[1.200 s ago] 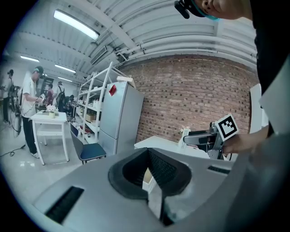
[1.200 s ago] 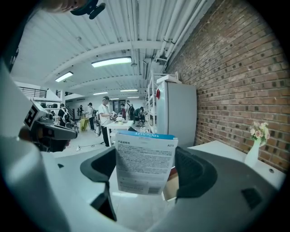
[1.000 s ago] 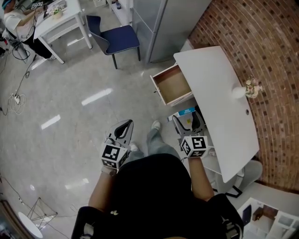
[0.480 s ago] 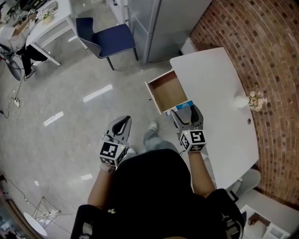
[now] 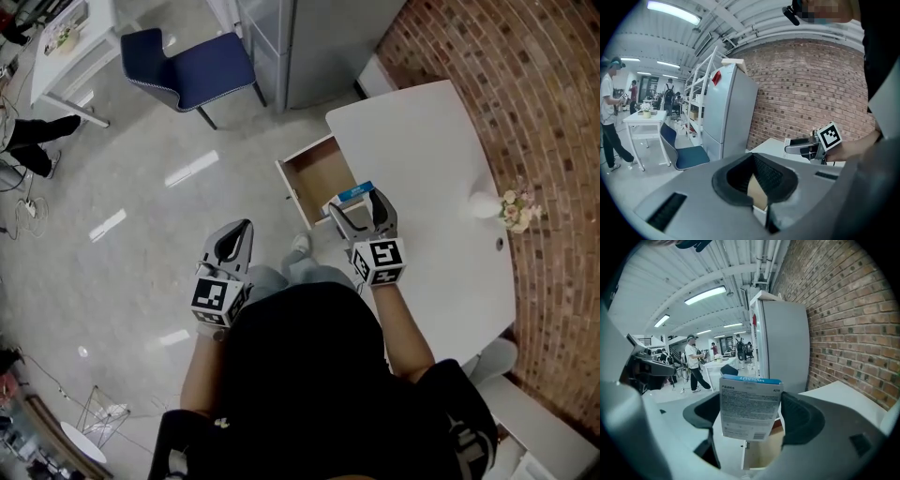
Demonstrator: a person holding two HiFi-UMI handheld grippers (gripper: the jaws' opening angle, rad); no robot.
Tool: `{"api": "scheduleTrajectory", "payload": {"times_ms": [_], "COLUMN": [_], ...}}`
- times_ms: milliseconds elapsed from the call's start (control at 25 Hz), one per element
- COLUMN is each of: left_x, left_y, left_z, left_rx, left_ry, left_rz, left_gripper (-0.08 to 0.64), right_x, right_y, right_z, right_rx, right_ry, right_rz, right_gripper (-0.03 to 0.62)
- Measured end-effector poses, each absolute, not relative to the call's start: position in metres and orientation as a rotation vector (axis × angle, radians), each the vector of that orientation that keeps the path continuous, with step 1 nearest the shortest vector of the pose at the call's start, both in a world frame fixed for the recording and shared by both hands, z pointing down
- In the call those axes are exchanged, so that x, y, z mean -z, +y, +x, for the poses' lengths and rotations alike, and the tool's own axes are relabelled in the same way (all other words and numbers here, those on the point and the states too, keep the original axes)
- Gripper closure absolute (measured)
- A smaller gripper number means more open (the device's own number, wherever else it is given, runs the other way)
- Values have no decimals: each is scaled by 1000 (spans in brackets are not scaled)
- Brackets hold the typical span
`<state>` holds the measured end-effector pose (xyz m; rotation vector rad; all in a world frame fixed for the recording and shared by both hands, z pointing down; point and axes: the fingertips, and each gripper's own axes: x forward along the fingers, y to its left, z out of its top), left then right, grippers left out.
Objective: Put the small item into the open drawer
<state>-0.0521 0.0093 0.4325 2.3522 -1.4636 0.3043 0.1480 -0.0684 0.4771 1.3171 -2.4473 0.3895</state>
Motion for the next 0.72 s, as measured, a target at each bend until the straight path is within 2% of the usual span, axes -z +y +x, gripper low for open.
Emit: {"api": "scheduleTrajectory", "payload": {"times_ms": [720], "left_x": [-444], "left_y": [-25], "left_z": [-85], "left_rx": [-401], "left_ry": [-1380], "left_rz": [2323], "left_gripper": [557], "right_x": [-551], "right_y": [-104], "right_z": [117], "right_rx": [-497], "right_ry": [-2311], "right_rz": [1303], "right_gripper": [175]}}
